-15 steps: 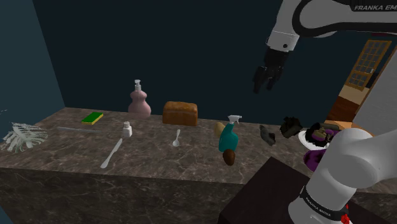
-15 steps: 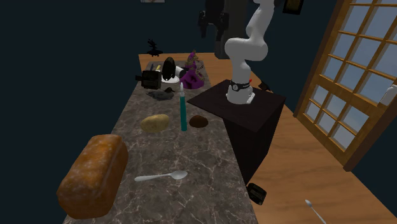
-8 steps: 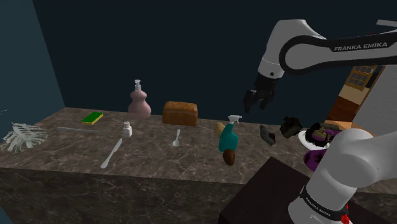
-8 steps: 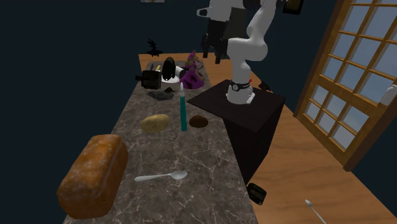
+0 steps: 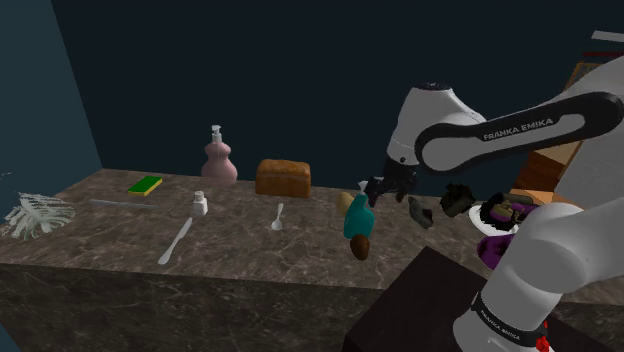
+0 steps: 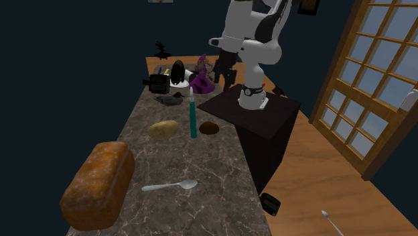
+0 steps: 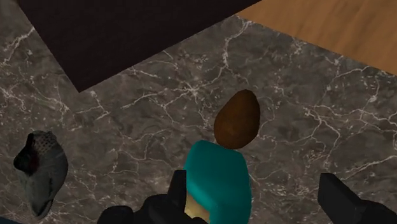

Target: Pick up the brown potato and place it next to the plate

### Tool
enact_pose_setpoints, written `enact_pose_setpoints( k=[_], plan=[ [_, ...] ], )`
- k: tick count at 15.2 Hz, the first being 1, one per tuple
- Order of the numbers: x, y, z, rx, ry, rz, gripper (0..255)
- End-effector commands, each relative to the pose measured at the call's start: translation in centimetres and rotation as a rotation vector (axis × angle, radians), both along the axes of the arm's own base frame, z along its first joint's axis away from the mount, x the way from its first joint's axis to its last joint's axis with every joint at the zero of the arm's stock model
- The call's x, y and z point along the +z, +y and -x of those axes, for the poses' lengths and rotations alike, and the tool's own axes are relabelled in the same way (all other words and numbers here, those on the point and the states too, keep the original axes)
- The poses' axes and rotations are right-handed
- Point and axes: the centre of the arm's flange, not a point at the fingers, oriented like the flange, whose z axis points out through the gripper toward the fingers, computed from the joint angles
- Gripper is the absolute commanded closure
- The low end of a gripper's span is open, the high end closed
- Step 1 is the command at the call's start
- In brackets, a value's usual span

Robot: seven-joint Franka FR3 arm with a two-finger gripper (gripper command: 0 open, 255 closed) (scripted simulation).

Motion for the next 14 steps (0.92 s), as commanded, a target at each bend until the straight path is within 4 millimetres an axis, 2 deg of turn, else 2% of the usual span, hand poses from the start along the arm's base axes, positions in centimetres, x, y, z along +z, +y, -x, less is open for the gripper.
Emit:
enact_pose_setpoints(
  k=[1, 12, 14],
  plan=[
    [-3.0, 0.4, -0.3, -0.043, -0.014, 0.008, 0],
    [-17.5, 1.5, -3.0, -0.266, -0.07, 0.054, 0],
    [-19.1, 1.4, -3.4, -0.282, -0.074, 0.058, 0]
  ],
)
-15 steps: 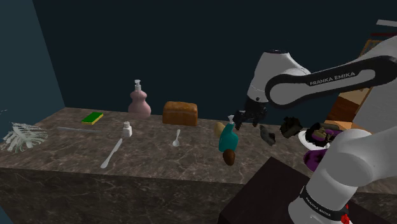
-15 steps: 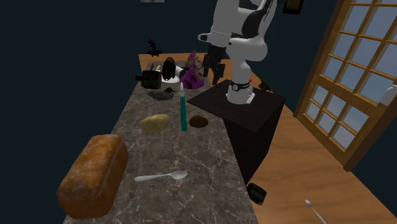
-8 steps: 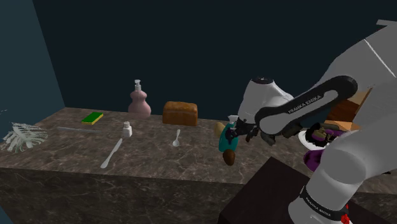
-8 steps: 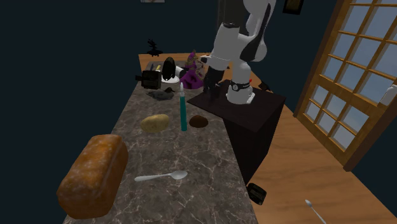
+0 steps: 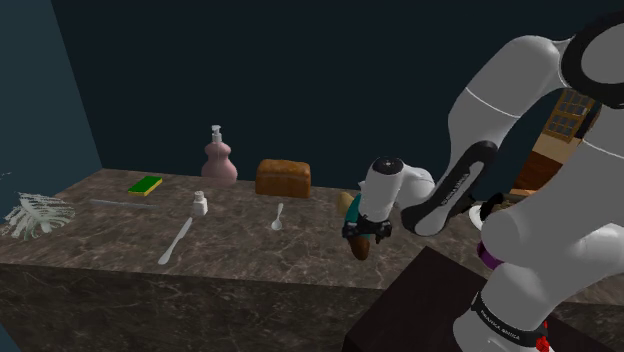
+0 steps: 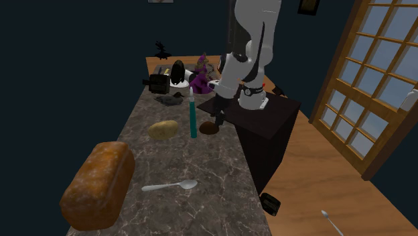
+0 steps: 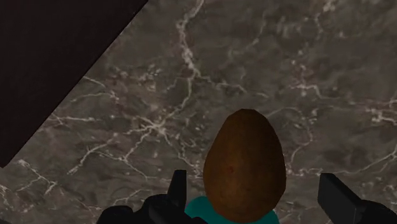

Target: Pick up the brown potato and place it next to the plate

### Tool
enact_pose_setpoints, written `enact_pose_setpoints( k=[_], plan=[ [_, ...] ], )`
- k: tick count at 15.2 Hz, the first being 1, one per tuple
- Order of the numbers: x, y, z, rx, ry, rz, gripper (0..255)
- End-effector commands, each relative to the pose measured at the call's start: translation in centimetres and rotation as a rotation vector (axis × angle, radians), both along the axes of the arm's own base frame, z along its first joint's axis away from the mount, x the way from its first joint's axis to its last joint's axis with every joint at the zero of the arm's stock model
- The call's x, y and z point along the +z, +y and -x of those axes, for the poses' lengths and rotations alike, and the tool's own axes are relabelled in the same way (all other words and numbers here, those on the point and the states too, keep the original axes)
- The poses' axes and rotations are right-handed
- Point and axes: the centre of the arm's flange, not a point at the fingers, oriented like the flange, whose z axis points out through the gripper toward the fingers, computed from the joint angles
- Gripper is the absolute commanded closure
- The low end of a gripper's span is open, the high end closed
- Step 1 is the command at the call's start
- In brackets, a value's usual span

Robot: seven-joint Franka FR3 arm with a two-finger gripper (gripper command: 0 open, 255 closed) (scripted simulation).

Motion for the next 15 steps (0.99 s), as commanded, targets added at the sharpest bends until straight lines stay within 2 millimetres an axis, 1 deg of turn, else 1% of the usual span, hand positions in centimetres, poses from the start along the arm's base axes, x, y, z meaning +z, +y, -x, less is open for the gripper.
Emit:
enact_pose_setpoints(
  k=[1, 7, 14, 15],
  plan=[
    [-1.5, 0.0, 0.3, 0.002, -0.012, -0.007, 0],
    [-4.3, -0.7, -0.2, 0.002, -0.012, -0.007, 0],
    [-4.3, -0.7, -0.2, 0.002, -0.012, -0.007, 0],
    [-4.3, -0.7, -0.2, 0.002, -0.012, -0.007, 255]
  ],
)
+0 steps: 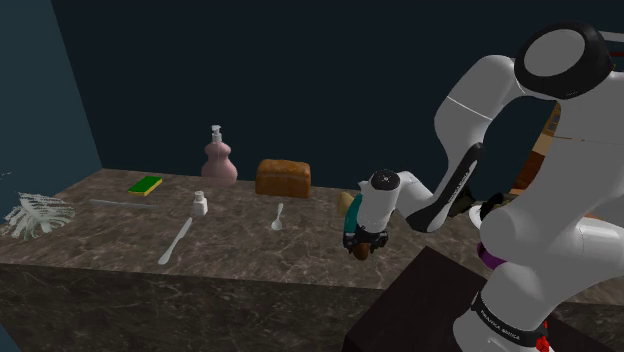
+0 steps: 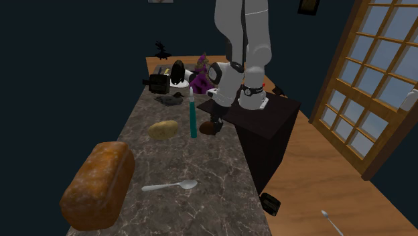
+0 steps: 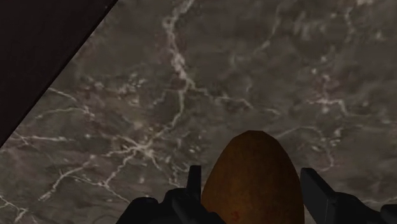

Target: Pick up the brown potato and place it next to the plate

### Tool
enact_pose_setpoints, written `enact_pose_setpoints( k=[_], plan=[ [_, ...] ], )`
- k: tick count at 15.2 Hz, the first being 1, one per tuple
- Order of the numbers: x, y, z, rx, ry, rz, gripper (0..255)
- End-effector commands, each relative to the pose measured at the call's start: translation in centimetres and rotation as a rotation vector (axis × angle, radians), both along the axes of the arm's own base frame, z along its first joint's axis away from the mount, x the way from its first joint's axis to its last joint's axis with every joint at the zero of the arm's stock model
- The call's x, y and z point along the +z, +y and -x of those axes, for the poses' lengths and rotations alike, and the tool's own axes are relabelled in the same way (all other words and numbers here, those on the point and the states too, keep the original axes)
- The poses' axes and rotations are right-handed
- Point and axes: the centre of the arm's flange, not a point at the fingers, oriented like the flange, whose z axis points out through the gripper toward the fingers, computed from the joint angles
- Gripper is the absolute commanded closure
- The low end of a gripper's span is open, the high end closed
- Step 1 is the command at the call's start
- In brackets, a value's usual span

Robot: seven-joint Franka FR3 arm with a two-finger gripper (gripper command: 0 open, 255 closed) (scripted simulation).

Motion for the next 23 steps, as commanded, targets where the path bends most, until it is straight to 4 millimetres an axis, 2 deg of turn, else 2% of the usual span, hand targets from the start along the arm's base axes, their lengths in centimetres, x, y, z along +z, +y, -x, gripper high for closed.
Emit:
enact_pose_setpoints(
  k=[1, 9, 23],
  plan=[
    [0.0, 0.0, 0.0, 0.0, 0.0, 0.0, 255],
    [0.0, 0.0, 0.0, 0.0, 0.0, 0.0, 255],
    [7.4, 0.0, 0.0, 0.0, 0.0, 0.0, 255]
  ],
)
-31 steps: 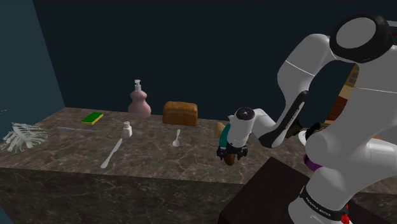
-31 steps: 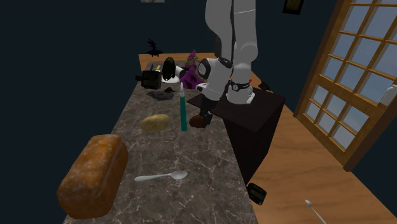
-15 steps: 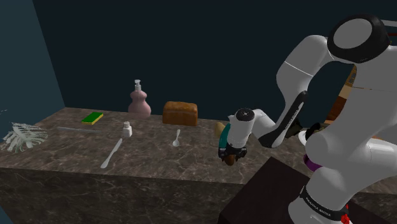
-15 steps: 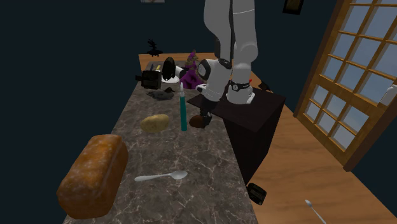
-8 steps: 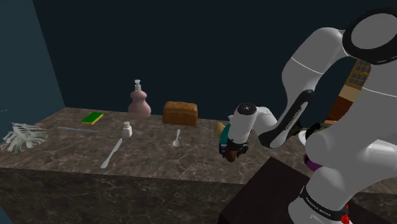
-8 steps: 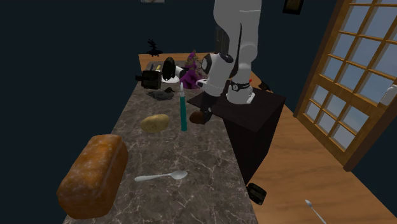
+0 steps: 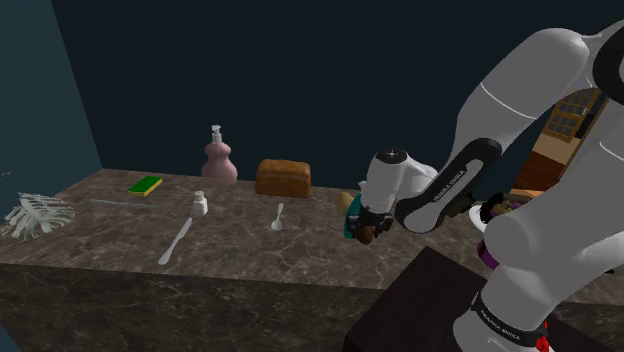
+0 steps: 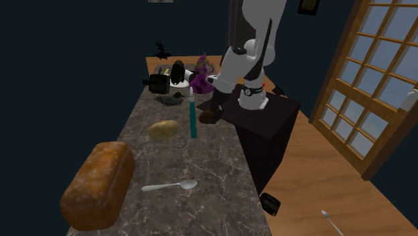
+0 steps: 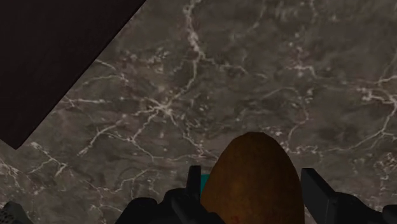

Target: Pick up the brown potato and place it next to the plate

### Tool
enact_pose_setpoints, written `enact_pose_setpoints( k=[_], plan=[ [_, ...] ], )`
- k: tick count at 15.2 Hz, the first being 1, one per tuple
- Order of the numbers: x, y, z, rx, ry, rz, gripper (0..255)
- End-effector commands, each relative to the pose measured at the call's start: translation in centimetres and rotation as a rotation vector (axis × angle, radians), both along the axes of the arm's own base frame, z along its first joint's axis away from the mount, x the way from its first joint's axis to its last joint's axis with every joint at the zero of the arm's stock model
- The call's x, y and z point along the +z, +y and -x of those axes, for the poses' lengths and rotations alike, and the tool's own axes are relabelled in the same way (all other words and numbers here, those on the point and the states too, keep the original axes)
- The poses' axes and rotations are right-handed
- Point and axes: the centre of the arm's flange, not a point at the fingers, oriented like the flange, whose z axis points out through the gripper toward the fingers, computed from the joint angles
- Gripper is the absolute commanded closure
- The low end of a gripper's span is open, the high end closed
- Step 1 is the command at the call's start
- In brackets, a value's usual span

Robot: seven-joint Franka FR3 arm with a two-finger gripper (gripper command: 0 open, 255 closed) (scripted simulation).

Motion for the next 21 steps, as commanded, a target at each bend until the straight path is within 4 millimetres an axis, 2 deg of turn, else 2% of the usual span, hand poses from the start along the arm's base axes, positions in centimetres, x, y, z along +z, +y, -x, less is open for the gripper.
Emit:
enact_pose_setpoints(
  k=[1, 13, 21],
  plan=[
    [1.2, 0.0, 0.1, -0.001, -0.001, -0.005, 255],
    [7.2, 0.0, 0.1, -0.001, -0.001, -0.005, 255],
    [7.2, -9.6, 4.3, -0.001, -0.001, -0.005, 255]
  ],
)
